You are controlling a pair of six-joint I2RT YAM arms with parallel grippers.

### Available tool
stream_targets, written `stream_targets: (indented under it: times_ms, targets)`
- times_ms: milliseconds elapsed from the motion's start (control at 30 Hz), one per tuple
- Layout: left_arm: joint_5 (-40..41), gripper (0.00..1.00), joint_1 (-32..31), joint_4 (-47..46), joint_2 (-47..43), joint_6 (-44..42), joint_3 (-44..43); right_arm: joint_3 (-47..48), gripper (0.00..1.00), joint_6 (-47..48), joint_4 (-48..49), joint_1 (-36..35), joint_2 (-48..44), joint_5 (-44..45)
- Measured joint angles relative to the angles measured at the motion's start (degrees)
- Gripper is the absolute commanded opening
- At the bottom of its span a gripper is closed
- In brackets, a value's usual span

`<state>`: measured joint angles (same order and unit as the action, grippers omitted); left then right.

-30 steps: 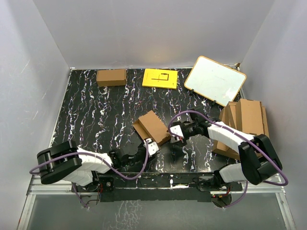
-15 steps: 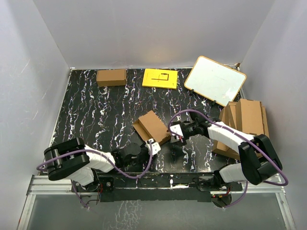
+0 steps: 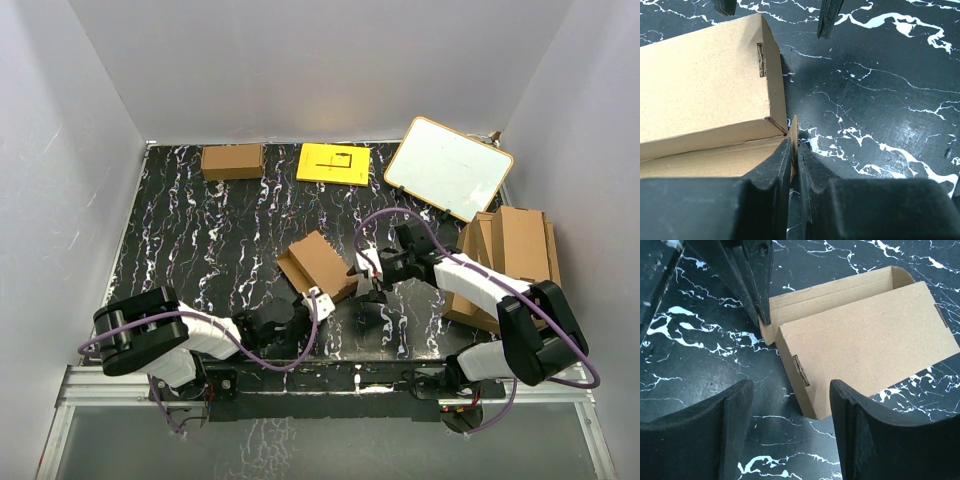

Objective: Fold the paper box

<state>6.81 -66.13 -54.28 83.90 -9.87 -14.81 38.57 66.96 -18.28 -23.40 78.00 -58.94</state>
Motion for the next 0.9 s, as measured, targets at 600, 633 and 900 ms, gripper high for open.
stream_targets:
  times_ms: [600, 633, 900]
  targets:
    - [1.36, 0.0, 0.0, -1.49, 0.33, 3.13, 0.04, 2.21, 0.66, -48.52, 20.04, 4.76, 7.41, -2.01]
    - [1.4, 0.0, 0.0, -1.49, 0.33, 3.28, 0.04, 2.21, 0.66, -50.27, 20.57, 4.92, 7.85, -1.49]
    - [1.88, 0.0, 0.0, -1.44, 0.33, 4.22, 0.04, 3.15, 0.62, -59.23, 22.38, 5.2, 12.35, 2.03]
